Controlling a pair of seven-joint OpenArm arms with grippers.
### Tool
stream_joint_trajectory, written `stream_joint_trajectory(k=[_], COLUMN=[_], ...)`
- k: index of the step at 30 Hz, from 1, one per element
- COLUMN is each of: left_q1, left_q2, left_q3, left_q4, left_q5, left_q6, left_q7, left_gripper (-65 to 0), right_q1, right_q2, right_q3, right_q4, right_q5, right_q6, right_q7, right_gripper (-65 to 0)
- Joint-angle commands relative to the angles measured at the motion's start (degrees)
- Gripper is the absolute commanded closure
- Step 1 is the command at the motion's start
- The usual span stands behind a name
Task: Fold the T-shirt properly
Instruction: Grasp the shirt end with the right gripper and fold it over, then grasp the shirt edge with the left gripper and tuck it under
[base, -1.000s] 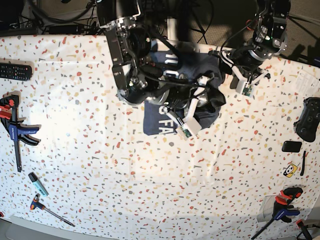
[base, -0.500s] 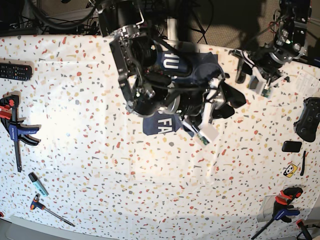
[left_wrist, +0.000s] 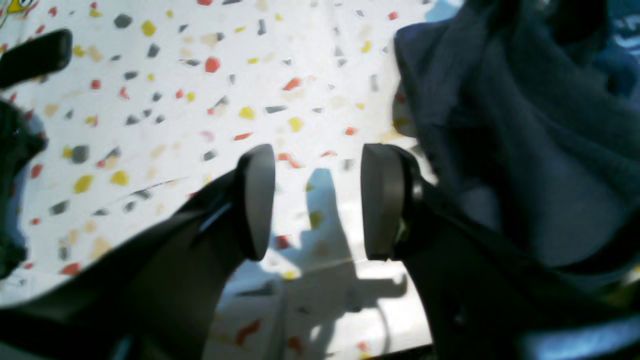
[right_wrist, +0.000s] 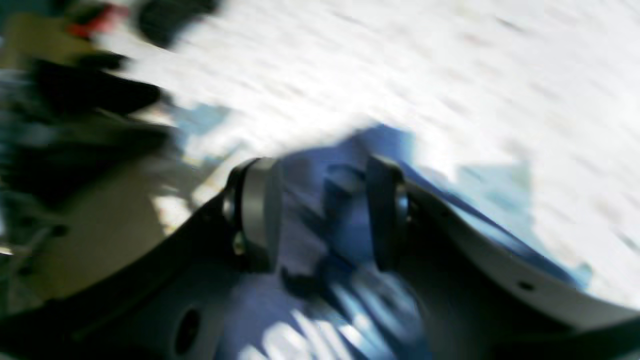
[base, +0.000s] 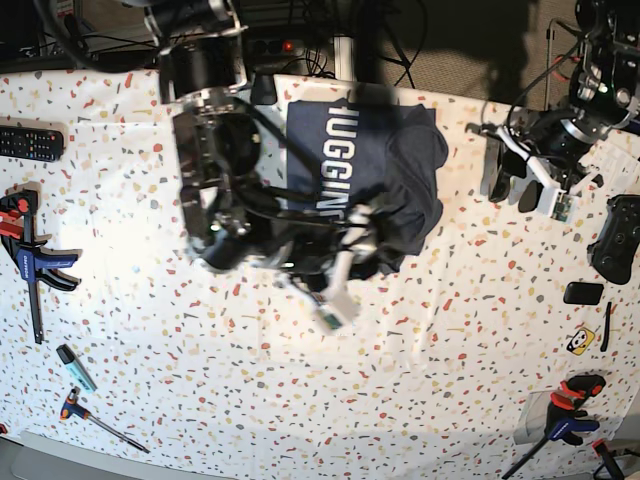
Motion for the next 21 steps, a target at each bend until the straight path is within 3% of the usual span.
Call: stream_joint_trajectory(k=[1, 5, 8, 10, 18, 21], left_q1=[-0.46, -0.28, -0.31, -0.33, -0.35, -0.33], left_q2=[0.0, 3.13, 6.05, 7.58, 8.79, 8.76], left_q3=[-0.33, -0.2, 0.35, 2.23, 13.66, 16.65], left_q4=[2.54, 7.15, 7.5, 7.5, 7.5, 7.5], left_q5=[-0.48, -0.42, -0.35, -0.02, 6.97, 9.31], left_q6=[-0.13, -0.52, -4.7, -5.55, -5.38, -2.43], left_q7=[-1.33, 0.96, 3.34, 5.09, 5.09, 5.11], left_gripper=[-27.3, -27.3, -27.3, -27.3, -27.3, -27.3], right_q1=[1.27, 0.11, -1.31, -2.14, -3.34, -3.67], right_q2=[0.61, 4.7, 7.48, 9.01, 12.41, 12.63], right_q3=[0.94, 6.71, 11.04, 13.2, 16.65, 16.65], right_q4=[1.03, 1.03, 1.01, 1.01, 1.01, 1.01], right_q5=[1.29, 1.33, 1.84, 2.12, 3.43, 3.45], right_q6=[0.28, 0.28, 0.28, 0.28, 0.28, 0.28], right_q7=[1.36, 1.22, 1.57, 1.88, 1.81, 1.79], right_gripper=[-27.7, -27.7, -27.7, -27.7, -27.7, -27.7])
